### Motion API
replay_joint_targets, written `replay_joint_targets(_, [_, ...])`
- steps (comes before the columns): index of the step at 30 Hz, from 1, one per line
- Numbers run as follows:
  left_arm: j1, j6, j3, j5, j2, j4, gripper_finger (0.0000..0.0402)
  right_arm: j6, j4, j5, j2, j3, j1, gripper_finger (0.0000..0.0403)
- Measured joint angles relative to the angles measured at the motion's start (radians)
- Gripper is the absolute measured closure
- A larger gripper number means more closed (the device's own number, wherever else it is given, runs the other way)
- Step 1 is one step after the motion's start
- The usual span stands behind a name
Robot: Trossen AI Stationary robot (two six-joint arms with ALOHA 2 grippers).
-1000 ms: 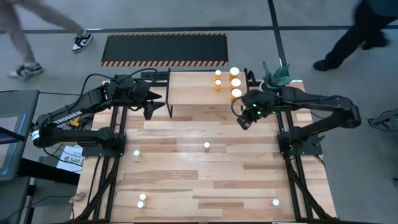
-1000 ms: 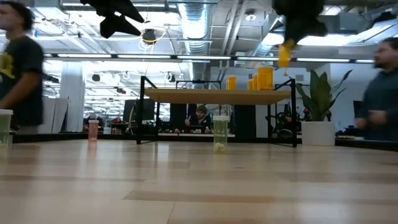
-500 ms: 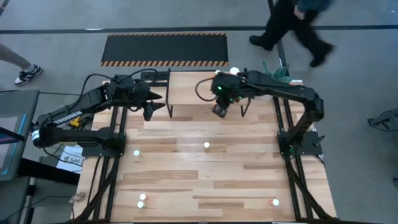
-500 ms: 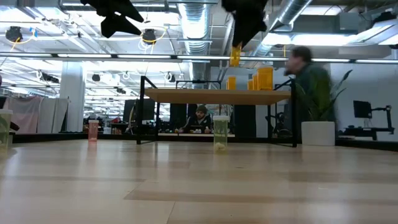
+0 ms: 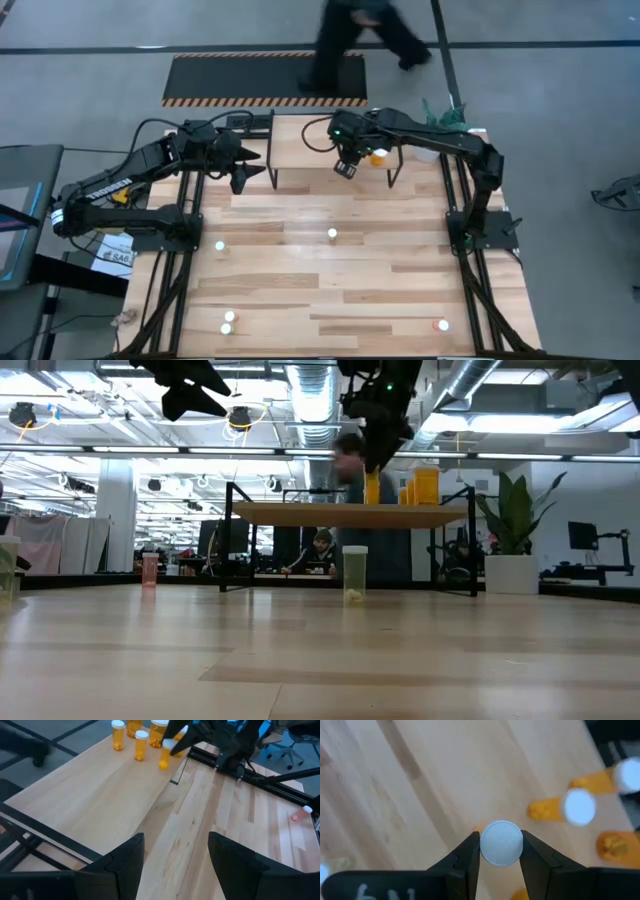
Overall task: Pick and place medicine bottles onto shelf by color
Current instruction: Put the small orange pill bottle on the shelf aligned with the other small orange pill bottles
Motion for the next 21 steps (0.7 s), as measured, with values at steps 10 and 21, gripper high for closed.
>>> replay_joint_targets(10, [0.000,-0.010,0.000,0.000,0.000,-0.004,0.0196,0.000,0.004,0.008,0.008,-0.030,-0.004,0.0270])
replay_joint_targets(21, [0.000,-0.009,0.000,0.000,0.000,-0.005,0.0196,0.001,0.020,0.006,0.008,-0.032,-0.004,0.0268])
